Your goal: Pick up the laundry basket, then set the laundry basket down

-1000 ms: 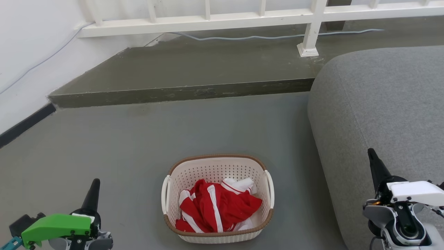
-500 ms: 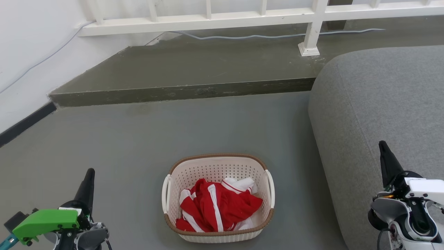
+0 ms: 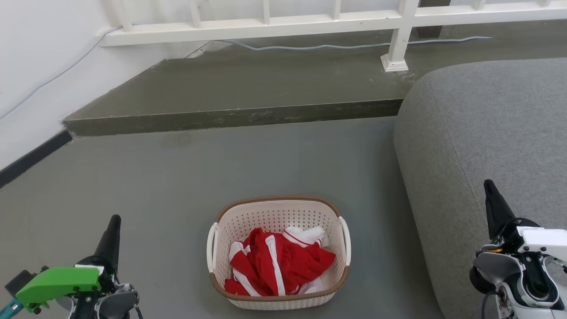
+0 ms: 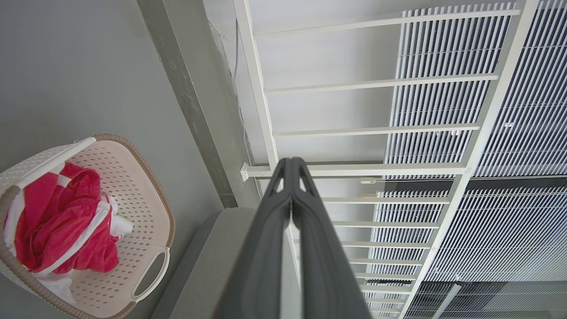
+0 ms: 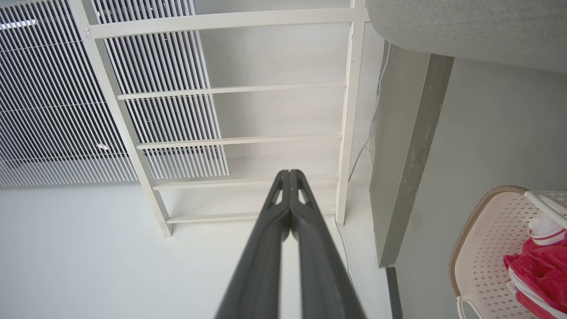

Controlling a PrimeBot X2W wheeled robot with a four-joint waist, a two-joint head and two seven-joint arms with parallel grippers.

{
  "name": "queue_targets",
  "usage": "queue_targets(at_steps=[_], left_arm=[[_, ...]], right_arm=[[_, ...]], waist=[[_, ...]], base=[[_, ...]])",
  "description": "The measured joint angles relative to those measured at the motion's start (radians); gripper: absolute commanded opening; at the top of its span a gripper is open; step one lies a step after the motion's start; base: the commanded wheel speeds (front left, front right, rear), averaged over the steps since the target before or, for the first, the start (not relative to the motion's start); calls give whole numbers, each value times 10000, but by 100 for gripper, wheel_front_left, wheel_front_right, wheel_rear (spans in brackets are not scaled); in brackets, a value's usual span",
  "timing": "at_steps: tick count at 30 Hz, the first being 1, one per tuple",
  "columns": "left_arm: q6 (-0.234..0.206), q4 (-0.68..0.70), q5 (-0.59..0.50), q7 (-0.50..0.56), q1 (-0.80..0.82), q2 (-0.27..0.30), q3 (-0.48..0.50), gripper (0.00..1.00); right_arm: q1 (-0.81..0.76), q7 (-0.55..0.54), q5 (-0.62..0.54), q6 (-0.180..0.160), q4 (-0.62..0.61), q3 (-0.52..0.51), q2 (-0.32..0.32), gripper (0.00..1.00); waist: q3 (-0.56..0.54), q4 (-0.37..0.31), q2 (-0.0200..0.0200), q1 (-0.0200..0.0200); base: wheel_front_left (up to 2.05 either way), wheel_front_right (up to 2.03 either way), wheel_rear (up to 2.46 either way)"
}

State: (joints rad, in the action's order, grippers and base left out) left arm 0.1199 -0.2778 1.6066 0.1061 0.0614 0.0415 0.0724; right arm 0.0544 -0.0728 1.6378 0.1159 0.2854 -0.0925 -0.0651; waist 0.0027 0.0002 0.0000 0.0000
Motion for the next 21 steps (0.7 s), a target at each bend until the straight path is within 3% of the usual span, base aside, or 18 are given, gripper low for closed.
queue_targets(at_steps=[21], left_arm=[[0, 2, 0, 0, 0, -2, 6, 0]], right_arm=[[3, 0, 0, 13, 2, -12, 4, 0]], waist=[[-1, -1, 0, 0]], base=[[0, 0, 0]])
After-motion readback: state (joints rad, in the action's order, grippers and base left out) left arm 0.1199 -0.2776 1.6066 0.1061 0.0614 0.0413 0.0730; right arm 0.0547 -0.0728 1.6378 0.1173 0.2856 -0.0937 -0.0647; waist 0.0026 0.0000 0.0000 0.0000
